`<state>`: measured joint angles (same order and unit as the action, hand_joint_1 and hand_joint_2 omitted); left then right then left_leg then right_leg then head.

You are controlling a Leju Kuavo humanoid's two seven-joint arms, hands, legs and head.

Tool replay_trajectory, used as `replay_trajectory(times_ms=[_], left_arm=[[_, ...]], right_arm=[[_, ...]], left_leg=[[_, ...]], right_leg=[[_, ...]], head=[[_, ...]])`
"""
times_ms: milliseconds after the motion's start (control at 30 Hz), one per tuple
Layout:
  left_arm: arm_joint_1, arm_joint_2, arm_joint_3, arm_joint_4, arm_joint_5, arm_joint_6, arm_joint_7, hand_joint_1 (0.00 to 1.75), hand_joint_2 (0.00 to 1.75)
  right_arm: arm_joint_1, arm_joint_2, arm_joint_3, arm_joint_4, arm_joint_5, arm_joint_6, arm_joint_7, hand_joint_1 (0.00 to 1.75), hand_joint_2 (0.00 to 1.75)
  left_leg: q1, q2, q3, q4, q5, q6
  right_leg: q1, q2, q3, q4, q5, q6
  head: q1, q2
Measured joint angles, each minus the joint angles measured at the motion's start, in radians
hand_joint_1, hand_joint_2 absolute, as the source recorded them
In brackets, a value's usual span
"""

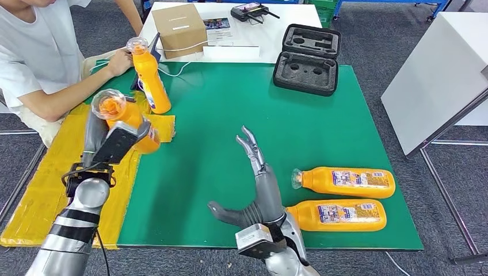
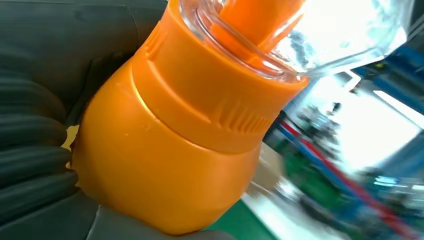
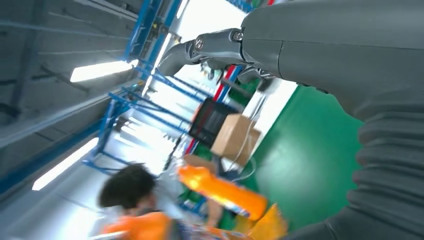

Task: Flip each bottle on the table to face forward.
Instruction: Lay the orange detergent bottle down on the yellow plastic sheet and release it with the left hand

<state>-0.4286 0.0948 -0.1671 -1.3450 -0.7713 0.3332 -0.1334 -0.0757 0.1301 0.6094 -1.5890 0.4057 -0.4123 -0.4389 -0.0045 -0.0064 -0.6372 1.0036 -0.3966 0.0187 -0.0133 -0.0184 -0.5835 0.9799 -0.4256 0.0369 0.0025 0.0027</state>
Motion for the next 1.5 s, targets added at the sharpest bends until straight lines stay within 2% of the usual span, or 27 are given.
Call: replay_trajectory(times_ms=[100,133,200,267,300,433,533,600,633,667,733,767,867,1000,1133,1367,1500], left_arm=[[-0.064,0.041,-0.026,0.094,-0.443,0.063,0.145,1.75,1.75],[-0.090,0.061,-0.047,0.137,-0.583,0.080,0.218,1.75,1.75],[-0.153,0.109,-0.131,0.243,-0.763,0.094,0.382,1.75,1.75],[-0.218,0.157,-0.265,0.371,-0.806,0.087,0.489,1.75,1.75],[-0.245,0.177,-0.332,0.434,-0.804,0.081,0.510,1.75,1.75],[-0.293,0.213,-0.540,0.657,-0.800,0.072,0.528,1.75,1.75],[-0.302,0.223,-0.624,0.763,-0.797,0.072,0.530,1.75,1.75],[-0.306,0.225,-0.646,0.814,-0.795,0.071,0.514,1.75,1.75],[-0.307,0.225,-0.648,0.835,-0.792,0.073,0.501,1.49,1.75],[-0.307,0.225,-0.646,0.854,-0.790,0.079,0.486,1.12,1.75],[-0.306,0.224,-0.635,0.886,-0.786,0.102,0.456,0.39,1.75],[-0.304,0.222,-0.625,0.899,-0.785,0.119,0.439,0.28,1.75],[-0.291,0.212,-0.582,0.924,-0.776,0.163,0.396,0.28,1.75],[-0.281,0.201,-0.543,0.941,-0.771,0.179,0.381,0.00,1.75],[-0.271,0.184,-0.483,0.945,-0.709,0.225,0.331,0.00,1.75],[-0.201,0.104,-0.241,0.878,-0.558,0.286,0.139,0.00,1.75],[-0.137,0.042,-0.100,0.752,-0.339,0.194,-0.015,0.00,1.75]], right_arm=[[0.017,-0.006,-0.025,-0.070,-0.080,0.041,-0.018,0.00,0.00],[0.020,-0.008,-0.036,-0.093,-0.096,0.048,-0.020,0.00,0.00],[0.022,-0.012,-0.057,-0.133,-0.126,0.060,-0.019,0.00,0.00],[0.023,-0.015,-0.075,-0.166,-0.150,0.072,-0.020,0.00,0.00],[0.023,-0.017,-0.083,-0.181,-0.154,0.072,-0.025,0.00,0.00],[0.024,-0.030,-0.104,-0.233,-0.142,0.049,-0.048,0.00,0.00],[0.027,-0.039,-0.115,-0.256,-0.138,0.037,-0.053,0.00,0.00],[0.028,-0.045,-0.119,-0.264,-0.136,0.025,-0.054,0.00,0.87],[0.028,-0.049,-0.120,-0.266,-0.136,0.018,-0.055,0.00,1.31],[0.028,-0.053,-0.120,-0.267,-0.136,0.011,-0.056,0.00,1.75],[0.029,-0.060,-0.121,-0.267,-0.132,-0.001,-0.060,0.00,1.75],[0.029,-0.064,-0.121,-0.267,-0.127,-0.007,-0.061,0.00,1.75],[0.029,-0.074,-0.121,-0.267,-0.111,-0.019,-0.062,0.00,1.75],[0.029,-0.083,-0.121,-0.267,-0.104,-0.024,-0.062,0.00,1.75],[0.028,-0.091,-0.121,-0.263,-0.060,-0.028,-0.037,0.00,1.75],[0.027,-0.104,-0.121,-0.229,0.089,-0.024,0.049,0.00,1.75],[0.028,-0.107,-0.124,-0.210,0.194,-0.038,0.088,0.00,1.75]], left_leg=[[0.000,0.001,-0.001,0.000,0.000,0.000],[0.000,0.002,-0.001,0.000,0.000,0.000],[0.000,0.003,-0.001,0.000,0.001,0.000],[0.000,0.003,0.000,0.000,0.001,-0.001],[0.000,0.003,0.000,0.000,0.001,-0.001],[0.000,0.004,-0.001,0.000,0.001,-0.001],[0.000,0.003,-0.002,0.000,0.001,-0.001],[0.000,0.002,-0.002,0.000,0.001,-0.001],[0.000,0.001,-0.002,0.000,0.001,-0.001],[0.000,0.001,-0.002,0.000,0.001,-0.001],[0.000,0.002,-0.002,0.000,0.001,-0.001],[0.000,0.002,-0.002,0.000,0.000,-0.001],[0.000,0.001,-0.001,0.000,0.001,-0.001],[0.000,0.000,0.000,0.000,0.001,-0.001],[0.000,-0.001,0.002,0.000,0.001,-0.001],[0.000,-0.003,0.002,0.000,0.001,-0.001],[-0.001,-0.003,0.001,0.000,0.001,-0.001]], right_leg=[[0.000,0.000,-0.001,0.000,0.000,0.000],[0.000,0.000,-0.002,0.000,0.001,0.000],[0.000,0.001,-0.003,0.000,0.001,0.000],[0.000,0.001,-0.002,0.000,0.001,0.000],[0.000,0.002,-0.001,0.001,0.001,0.000],[0.000,0.002,-0.002,0.002,0.001,0.000],[0.000,0.002,-0.003,0.001,0.001,0.000],[0.000,0.001,-0.002,0.001,0.001,0.000],[0.000,0.001,-0.002,0.001,0.001,0.000],[0.000,0.001,-0.002,0.001,0.001,0.000],[0.000,0.001,-0.002,0.001,0.000,0.000],[0.000,0.001,-0.002,0.001,0.000,0.000],[0.000,0.001,-0.001,0.001,0.000,0.000],[0.000,0.001,0.001,0.001,0.000,0.000],[0.000,0.000,0.003,0.001,0.000,0.000],[0.000,-0.002,0.003,0.001,0.000,0.000],[-0.001,-0.002,0.003,0.000,0.000,0.000]], head=[[0.000,0.000],[0.000,0.000],[0.000,0.000],[0.000,0.000],[0.000,0.000],[0.000,0.000],[0.000,0.000],[0.000,0.000],[0.000,0.000],[0.000,0.000],[0.000,0.000],[0.000,0.000],[0.000,0.000],[0.000,0.000],[0.000,0.000],[0.000,0.000],[0.000,0.000]])
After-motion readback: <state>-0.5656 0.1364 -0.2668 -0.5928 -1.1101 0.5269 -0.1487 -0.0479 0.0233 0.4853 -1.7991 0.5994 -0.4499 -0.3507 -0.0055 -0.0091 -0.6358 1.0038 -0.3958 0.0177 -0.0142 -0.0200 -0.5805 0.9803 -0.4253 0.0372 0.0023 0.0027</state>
